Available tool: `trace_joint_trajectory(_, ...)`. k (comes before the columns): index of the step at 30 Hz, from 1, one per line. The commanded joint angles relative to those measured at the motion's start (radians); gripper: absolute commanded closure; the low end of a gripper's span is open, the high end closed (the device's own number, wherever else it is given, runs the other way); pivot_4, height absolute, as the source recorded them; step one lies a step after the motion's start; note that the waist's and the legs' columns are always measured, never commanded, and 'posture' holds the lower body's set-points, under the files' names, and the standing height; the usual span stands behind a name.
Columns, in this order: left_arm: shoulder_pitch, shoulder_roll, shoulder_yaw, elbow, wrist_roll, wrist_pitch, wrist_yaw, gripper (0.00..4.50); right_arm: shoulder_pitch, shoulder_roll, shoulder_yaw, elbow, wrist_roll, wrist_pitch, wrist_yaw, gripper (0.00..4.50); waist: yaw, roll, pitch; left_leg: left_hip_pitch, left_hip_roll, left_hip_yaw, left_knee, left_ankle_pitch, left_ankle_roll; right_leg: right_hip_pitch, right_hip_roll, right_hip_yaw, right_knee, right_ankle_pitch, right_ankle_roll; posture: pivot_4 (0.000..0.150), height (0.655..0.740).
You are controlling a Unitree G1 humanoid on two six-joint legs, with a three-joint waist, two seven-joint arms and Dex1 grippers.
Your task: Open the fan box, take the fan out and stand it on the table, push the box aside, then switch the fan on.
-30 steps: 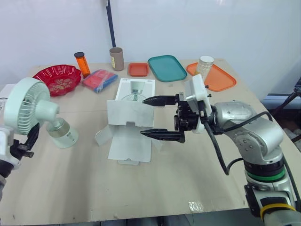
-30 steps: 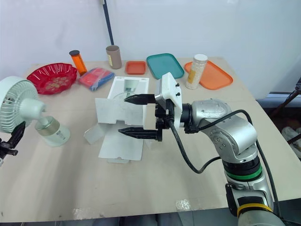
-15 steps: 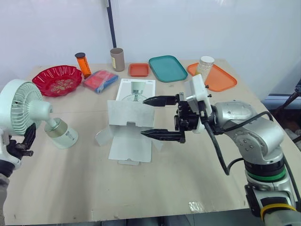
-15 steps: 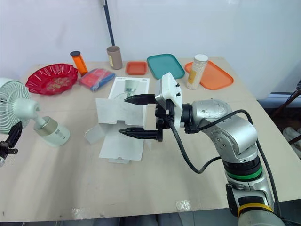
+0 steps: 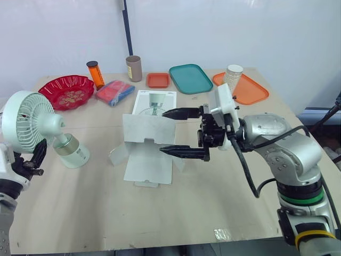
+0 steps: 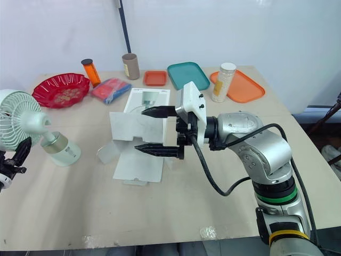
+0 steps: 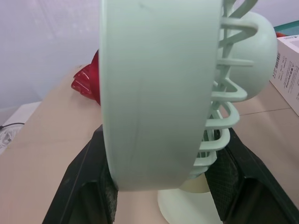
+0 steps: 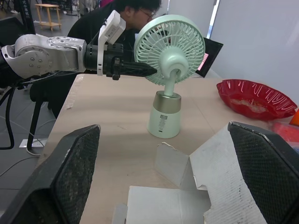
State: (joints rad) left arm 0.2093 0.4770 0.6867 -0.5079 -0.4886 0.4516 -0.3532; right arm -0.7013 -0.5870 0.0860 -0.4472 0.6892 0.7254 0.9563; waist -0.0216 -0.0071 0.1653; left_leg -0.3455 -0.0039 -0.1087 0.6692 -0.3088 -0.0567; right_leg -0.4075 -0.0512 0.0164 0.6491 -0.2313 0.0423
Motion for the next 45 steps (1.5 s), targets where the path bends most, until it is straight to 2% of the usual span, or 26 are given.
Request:
trace_joint_trajectory(1, 0.012, 0.011, -0.021, 0.023, 0.003, 0.014, -0.004, 2.47, -0.02, 0.002, 0.002, -0.019, 0.005, -0.011, -0.001, 0.0, 0.0, 0.0, 0.0, 0.0, 0.0, 0.0, 0.0, 0.0, 0.0, 0.0, 0.0, 0.0, 0.0, 0.0, 0.0, 0.15, 0.7255)
trace_joint_trajectory(3, 0.01, 0.011, -0.02, 0.024, -0.002, 0.012, -0.004, 1.49, -0.02, 0.003, 0.002, -0.019, 0.005, -0.012, 0.0, 0.0, 0.0, 0.0, 0.0, 0.0, 0.0, 0.0, 0.0, 0.0, 0.0, 0.0, 0.0, 0.0, 0.0, 0.0, 0.0, 0.15, 0.7255)
trace_joint_trajectory(8, 0.012, 0.014, -0.025, 0.022, -0.006, 0.007, -0.001, 0.06, -0.016, -0.002, -0.002, -0.02, 0.006, -0.013, 0.004, 0.0, -0.002, -0.004, 0.002, -0.001, 0.001, 0.0, -0.001, 0.0, 0.0, -0.001, 0.001, 0.0, -0.001, -0.001, 0.0, 0.15, 0.7255)
trace_joint_trajectory(20, 0.027, 0.019, 0.0, 0.015, -0.018, 0.006, 0.0, 0.06, -0.005, -0.003, -0.002, -0.023, -0.001, -0.021, 0.008, 0.0, -0.002, -0.005, 0.002, -0.004, 0.0, 0.0, -0.001, -0.001, 0.0, -0.003, 0.0, -0.001, -0.002, -0.001, 0.0, 0.15, 0.7255)
trace_joint_trajectory(34, 0.178, 0.0, 0.179, -0.064, -0.192, 0.079, 0.01, 0.06, 0.016, -0.01, -0.005, -0.033, 0.003, -0.019, 0.009, 0.0, -0.002, -0.006, 0.003, -0.004, 0.001, 0.0, -0.001, -0.001, 0.0, -0.004, 0.0, -0.001, -0.002, -0.001, 0.0, 0.15, 0.7255)
trace_joint_trajectory(37, 0.258, 0.007, 0.22, -0.089, -0.254, 0.104, -0.038, 0.06, 0.022, -0.016, -0.011, -0.04, 0.005, -0.016, 0.007, 0.0, -0.002, -0.006, 0.004, -0.004, 0.001, 0.0, -0.001, -0.001, 0.0, -0.004, 0.0, -0.001, -0.002, -0.001, 0.0, 0.15, 0.7255)
trace_joint_trajectory(41, 0.458, 0.071, 0.312, -0.145, -0.375, 0.143, -0.233, 0.06, 0.046, -0.038, -0.025, -0.064, 0.019, -0.004, 0.003, 0.0, -0.003, -0.011, 0.006, -0.005, 0.001, 0.0, -0.001, -0.001, 0.0, -0.004, 0.001, -0.001, -0.003, -0.003, -0.001, 0.15, 0.7255)
trace_joint_trajectory(45, 0.566, 0.151, 0.356, -0.145, -0.402, 0.134, -0.393, 0.06, 0.072, -0.045, -0.018, -0.078, 0.014, -0.008, -0.008, 0.0, -0.001, -0.008, 0.008, -0.005, 0.001, -0.001, -0.001, -0.002, 0.0, -0.004, 0.0, -0.002, -0.002, -0.005, -0.001, 0.15, 0.7255)
